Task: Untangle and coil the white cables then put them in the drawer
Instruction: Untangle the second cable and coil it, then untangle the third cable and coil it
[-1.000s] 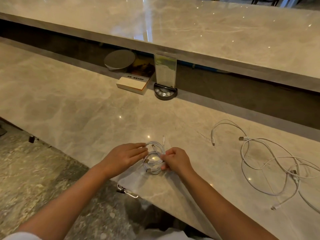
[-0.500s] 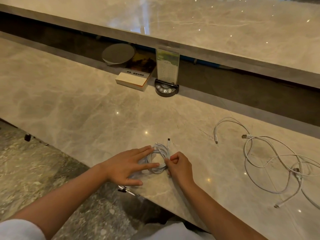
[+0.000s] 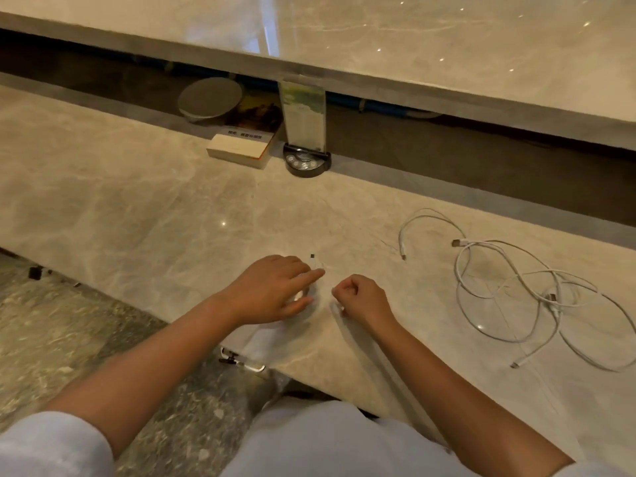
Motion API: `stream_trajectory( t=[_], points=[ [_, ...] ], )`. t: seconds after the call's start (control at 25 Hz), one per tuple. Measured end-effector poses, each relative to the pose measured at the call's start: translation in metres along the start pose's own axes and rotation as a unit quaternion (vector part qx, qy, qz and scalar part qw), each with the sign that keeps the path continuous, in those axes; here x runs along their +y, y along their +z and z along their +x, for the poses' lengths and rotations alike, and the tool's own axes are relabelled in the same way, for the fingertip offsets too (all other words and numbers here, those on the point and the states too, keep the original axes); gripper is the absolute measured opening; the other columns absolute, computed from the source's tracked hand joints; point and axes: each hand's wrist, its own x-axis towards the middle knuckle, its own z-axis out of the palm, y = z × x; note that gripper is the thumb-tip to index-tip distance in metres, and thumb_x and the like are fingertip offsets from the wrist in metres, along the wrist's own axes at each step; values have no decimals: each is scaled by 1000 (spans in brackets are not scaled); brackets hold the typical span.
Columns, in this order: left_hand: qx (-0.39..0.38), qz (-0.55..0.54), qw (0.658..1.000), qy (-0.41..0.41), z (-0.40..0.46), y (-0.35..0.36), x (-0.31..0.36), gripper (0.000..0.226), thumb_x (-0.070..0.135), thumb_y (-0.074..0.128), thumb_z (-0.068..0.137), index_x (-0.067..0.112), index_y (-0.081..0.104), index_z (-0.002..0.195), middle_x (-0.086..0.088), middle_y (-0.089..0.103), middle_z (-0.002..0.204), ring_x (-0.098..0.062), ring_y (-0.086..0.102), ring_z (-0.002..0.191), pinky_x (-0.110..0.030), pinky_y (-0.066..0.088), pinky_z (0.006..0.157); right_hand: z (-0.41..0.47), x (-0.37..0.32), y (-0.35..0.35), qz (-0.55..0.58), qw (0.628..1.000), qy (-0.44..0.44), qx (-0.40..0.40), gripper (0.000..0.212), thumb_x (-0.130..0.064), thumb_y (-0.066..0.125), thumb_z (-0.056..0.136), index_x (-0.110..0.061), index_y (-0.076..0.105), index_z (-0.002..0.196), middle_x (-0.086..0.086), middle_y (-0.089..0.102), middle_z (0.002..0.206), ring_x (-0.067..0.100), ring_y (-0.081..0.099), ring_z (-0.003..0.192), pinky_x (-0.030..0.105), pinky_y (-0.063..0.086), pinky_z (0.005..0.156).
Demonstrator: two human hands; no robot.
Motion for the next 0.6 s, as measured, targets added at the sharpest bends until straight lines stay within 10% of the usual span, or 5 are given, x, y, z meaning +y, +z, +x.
stream_trajectory(
  t=[0.28, 0.4, 0.6],
  points=[
    [28, -90, 995, 22, 135, 37, 91, 42, 31, 37, 84, 7, 69, 98, -10, 70, 83, -29, 65, 72, -35, 54, 59, -15, 82, -156, -185, 953, -37, 237, 18, -17, 56, 87, -12, 65, 102, 9, 65, 105, 26, 59, 94, 35, 47, 76],
    [-18, -138, 990, 14, 186, 55, 130, 43, 28, 41, 87, 6, 60, 119, -19, 63, 115, -35, 60, 103, -40, 51, 83, -20, 125, -213, -290, 908, 6, 303, 35, -15, 54, 88, -12, 57, 123, 12, 57, 126, 33, 45, 115, 41, 45, 85],
    [-239, -60, 969, -20, 220, 77, 159, 59, 40, 32, 97, 26, 7, 149, -6, 0, 160, -22, 0, 146, -45, 9, 116, -14, 149, -233, -427, 870, 51, 242, 29, -16, 45, 89, -18, 61, 113, 5, 62, 114, 28, 48, 110, 34, 40, 77]
  ],
)
